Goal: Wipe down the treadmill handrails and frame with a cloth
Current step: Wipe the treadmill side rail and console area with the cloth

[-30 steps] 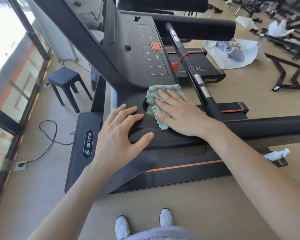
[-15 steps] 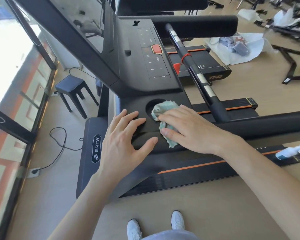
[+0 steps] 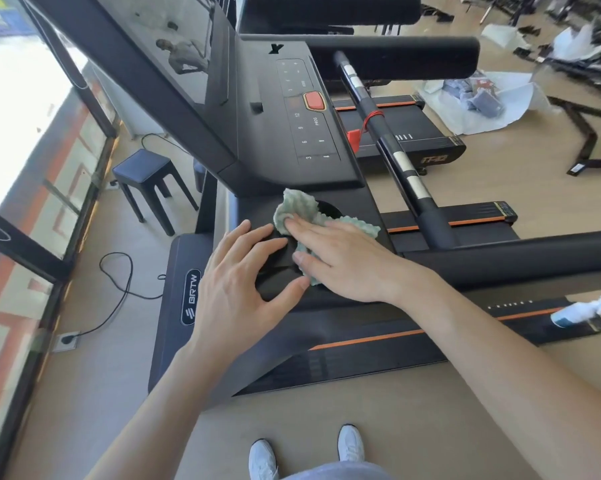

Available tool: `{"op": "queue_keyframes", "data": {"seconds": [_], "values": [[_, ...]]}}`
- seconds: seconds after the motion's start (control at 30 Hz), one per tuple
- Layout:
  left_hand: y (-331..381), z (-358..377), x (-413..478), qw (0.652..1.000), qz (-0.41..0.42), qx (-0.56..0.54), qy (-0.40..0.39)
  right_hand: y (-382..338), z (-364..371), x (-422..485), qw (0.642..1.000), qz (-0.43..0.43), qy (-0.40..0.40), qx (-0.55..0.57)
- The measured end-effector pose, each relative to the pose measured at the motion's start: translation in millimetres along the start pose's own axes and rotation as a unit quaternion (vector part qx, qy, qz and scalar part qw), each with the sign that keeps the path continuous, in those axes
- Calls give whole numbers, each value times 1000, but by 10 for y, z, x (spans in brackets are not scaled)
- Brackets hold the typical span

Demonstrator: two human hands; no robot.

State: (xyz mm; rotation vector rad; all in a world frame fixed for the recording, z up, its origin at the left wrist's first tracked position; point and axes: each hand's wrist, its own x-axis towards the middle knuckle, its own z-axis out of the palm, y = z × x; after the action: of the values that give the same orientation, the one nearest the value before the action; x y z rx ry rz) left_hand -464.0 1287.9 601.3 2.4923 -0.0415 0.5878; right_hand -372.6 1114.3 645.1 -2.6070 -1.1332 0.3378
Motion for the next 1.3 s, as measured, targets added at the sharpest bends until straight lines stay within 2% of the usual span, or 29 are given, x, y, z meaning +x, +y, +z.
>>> {"op": "queue_keyframes", "data": {"seconds": [0.27,0.43,0.6,0.67,0.77,1.0,1.07,1.13,1.23,1.3], "values": [[-20,1,-2,1000,-6,-4,4,200,-150,-171,993,-46,77,77],[-3,-9,-6,1000,-10,0,2,344,-422,-26,972,-23,210,99],[-5,-11,-8,1000,-9,-3,2,307,-529,163,908,-12,400,120],[-7,-11,-8,1000,-10,-6,2,316,-472,205,926,-9,362,109],[1,-13,1,1000,-11,-4,3,385,-300,178,980,2,196,41],[-5,-12,-2,1000,-6,-6,4,159,-297,177,996,26,30,-75],[-10,-14,-3,1000,-7,-8,4,76,-330,206,999,21,21,-33],[-6,-14,-5,1000,-8,-10,4,41,-348,210,997,25,28,69],[3,-13,-4,1000,-13,-14,9,28,-340,181,967,53,31,247],[6,-15,-3,1000,-13,-12,7,63,-332,202,971,57,8,232]]}}
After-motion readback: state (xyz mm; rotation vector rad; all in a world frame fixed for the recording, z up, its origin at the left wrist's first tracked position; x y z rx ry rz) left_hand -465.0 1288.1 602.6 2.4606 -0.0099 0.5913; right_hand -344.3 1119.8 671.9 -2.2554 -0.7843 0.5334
